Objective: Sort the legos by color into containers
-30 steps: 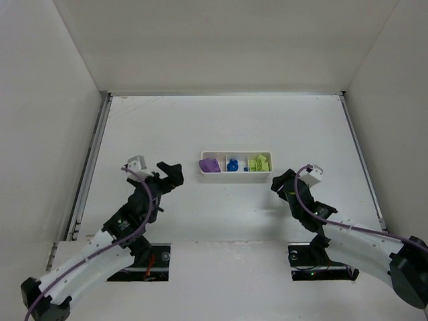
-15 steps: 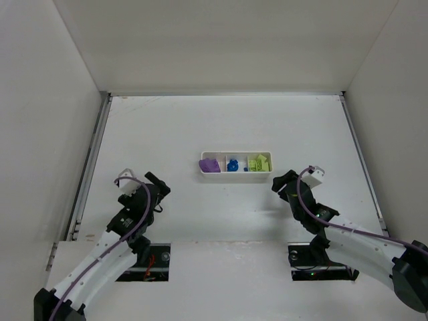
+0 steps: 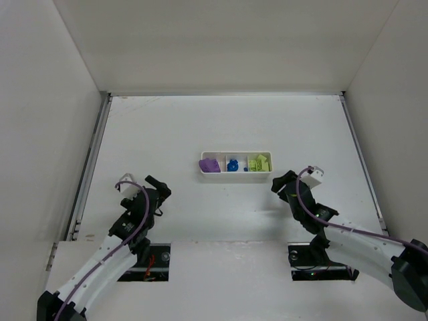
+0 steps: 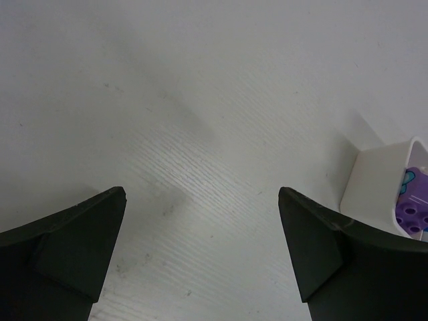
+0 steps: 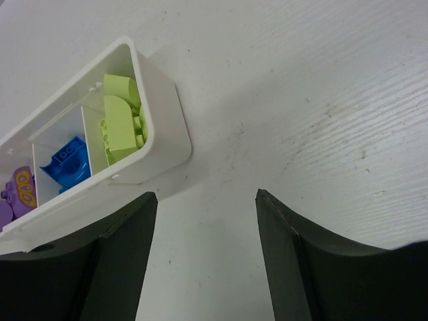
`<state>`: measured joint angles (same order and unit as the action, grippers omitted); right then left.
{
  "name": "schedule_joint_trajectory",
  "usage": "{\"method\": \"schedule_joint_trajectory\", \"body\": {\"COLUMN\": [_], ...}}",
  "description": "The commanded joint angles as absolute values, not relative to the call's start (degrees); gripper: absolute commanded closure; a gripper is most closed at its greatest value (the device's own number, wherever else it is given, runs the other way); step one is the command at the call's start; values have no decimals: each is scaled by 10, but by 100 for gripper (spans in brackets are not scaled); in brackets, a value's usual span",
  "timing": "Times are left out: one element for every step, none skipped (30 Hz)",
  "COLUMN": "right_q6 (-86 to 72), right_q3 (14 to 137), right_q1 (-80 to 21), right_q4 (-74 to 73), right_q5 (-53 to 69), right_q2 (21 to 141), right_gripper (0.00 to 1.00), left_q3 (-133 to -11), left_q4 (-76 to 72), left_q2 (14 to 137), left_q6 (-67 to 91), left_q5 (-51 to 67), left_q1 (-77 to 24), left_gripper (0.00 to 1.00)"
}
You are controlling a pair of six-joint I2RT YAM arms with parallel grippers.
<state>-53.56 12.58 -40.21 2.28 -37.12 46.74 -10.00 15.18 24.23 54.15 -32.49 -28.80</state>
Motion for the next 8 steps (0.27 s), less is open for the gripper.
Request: {"method": "schedule_joint_trajectory", "body": {"right_q6": [-531,-531,-531,-531,-531,-531,-531,-531], "right_q3": [129,129,130,130,130,130,130,130], "right_q1": [-406,-406,-406,-406,-406,-406,-406,-406], "right_q4": [60,60,60,60,60,60,60,61], "right_q5": [-370,-370,-369,-370,-372,-372,-370,-370], "right_q2": [468,468,468,468,468,468,468,468], "right_gripper": [33,33,33,33,33,33,33,33], "left_q3": [-92,-92,-92,-94,-94,-94,-93,-91], "left_q4": [105,99,97,97,96,93,90,84], "left_q2": [257,264,268,272,274,277,279,280], "left_q6": [538,535,533,531,531,531,531,531], "left_q5": [-324,-324,-323,-323,-324,-326,-326,-324], "left_q1": [-292,-294,-297,-299,-301,-303,-303,-303], "left_gripper": [0,0,0,0,0,0,0,0]}}
